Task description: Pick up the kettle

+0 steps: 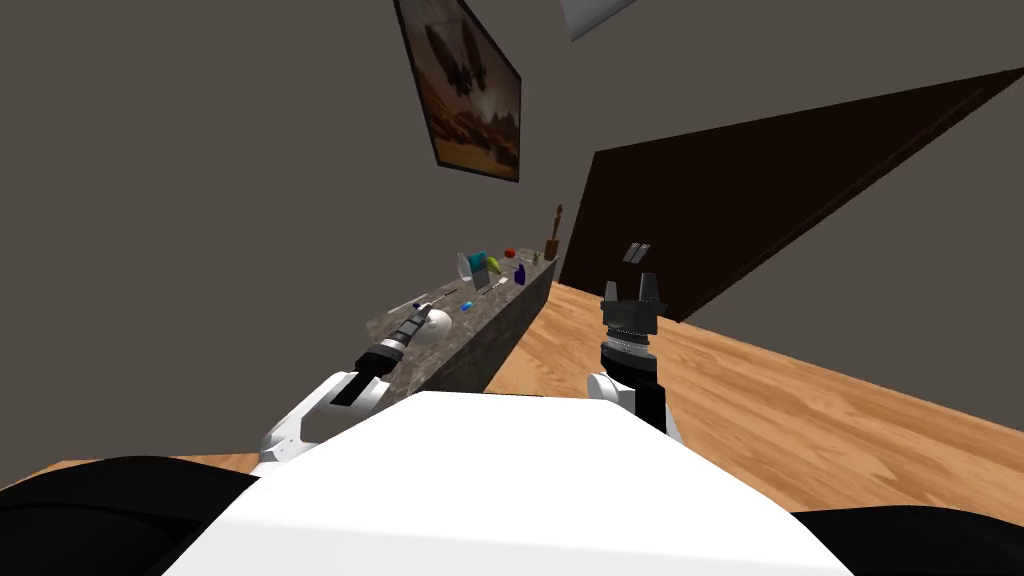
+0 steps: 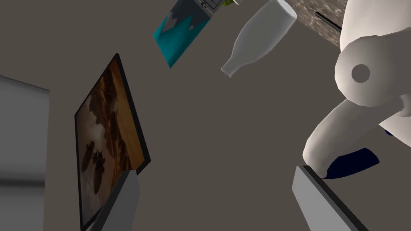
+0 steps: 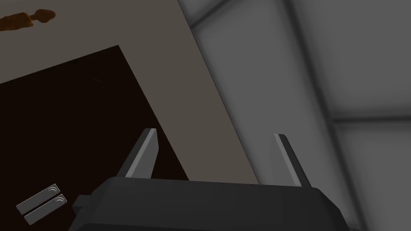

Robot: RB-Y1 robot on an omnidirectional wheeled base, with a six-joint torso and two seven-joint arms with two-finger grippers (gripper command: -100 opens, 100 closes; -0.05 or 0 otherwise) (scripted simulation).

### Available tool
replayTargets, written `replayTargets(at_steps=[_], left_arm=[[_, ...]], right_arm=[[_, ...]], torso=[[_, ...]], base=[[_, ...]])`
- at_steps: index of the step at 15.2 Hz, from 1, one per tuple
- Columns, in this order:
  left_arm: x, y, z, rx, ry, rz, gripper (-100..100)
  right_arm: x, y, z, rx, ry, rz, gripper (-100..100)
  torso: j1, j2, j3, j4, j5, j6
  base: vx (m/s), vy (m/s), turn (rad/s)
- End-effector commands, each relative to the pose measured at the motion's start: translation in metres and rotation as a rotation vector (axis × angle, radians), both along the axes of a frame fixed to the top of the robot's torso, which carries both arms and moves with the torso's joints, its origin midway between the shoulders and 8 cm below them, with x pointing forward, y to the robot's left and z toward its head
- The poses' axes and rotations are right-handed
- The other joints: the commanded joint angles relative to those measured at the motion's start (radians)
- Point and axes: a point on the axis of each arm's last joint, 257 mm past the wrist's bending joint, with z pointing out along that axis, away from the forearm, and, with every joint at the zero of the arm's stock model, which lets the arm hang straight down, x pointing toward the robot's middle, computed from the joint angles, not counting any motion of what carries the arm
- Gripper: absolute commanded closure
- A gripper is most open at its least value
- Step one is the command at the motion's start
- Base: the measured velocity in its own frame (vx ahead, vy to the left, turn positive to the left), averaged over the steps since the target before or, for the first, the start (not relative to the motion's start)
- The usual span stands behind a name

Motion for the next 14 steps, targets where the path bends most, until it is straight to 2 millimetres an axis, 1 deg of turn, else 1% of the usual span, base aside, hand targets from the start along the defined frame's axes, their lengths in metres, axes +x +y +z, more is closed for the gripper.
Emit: replayTargets(at_steps=[1,4,5,8,9,10,11,12,13,14], left_arm=[[0.000,0.015,-0.010,0.021,0.037,0.022,-100],[0.000,0.034,-0.022,0.045,0.079,0.048,-100],[0.000,0.045,-0.028,0.058,0.102,0.064,-100],[-0.002,0.063,-0.040,0.076,0.145,0.090,-100],[-0.003,0.066,-0.044,0.078,0.159,0.094,-100],[0.000,0.059,-0.039,0.074,0.141,0.087,-100],[0.005,0.075,-0.035,0.083,0.149,0.117,-100],[0.006,0.079,-0.034,0.085,0.150,0.124,-100],[0.002,0.072,-0.037,0.082,0.147,0.109,-100],[0.003,0.074,-0.036,0.083,0.148,0.113,100]], right_arm=[[0.000,0.000,0.000,0.000,0.000,0.000,0],[0.000,0.000,0.000,0.000,0.000,0.000,0],[0.000,0.000,0.000,0.000,0.000,0.000,0],[0.000,0.000,0.000,0.000,0.000,0.000,0],[0.000,0.000,0.000,0.000,0.000,0.000,0],[0.000,0.000,0.000,0.000,0.000,0.000,0],[0.000,0.000,0.000,0.000,0.000,0.000,0],[0.000,0.000,0.000,0.000,0.000,0.000,0],[0.000,0.000,0.000,0.000,0.000,0.000,0],[0.000,0.000,0.000,0.000,0.000,0.000,0]], torso=[[0.000,0.000,0.000,0.000,0.000,0.000],[0.000,-0.002,-0.001,0.000,0.000,0.000],[-0.001,-0.002,-0.001,0.000,0.000,0.000],[0.000,-0.002,-0.001,0.000,0.000,0.000],[0.000,-0.002,-0.001,0.000,0.000,0.000],[0.000,-0.002,-0.001,-0.001,0.000,0.000],[-0.002,-0.004,-0.002,-0.001,0.000,-0.001],[-0.005,-0.007,-0.004,-0.001,-0.001,0.000],[-0.008,-0.010,-0.006,-0.002,-0.002,0.000],[-0.009,-0.012,-0.007,-0.002,-0.002,-0.001]], base=[[-0.113,0.116,-0.344],[-0.092,0.105,-0.290],[-0.100,0.074,-0.401],[-0.109,0.101,-0.334],[-0.097,0.095,-0.339],[-0.061,0.058,-0.145],[-0.001,-0.010,-0.171],[0.042,-0.057,-0.242],[0.031,-0.034,-0.085],[0.008,-0.008,0.003]])
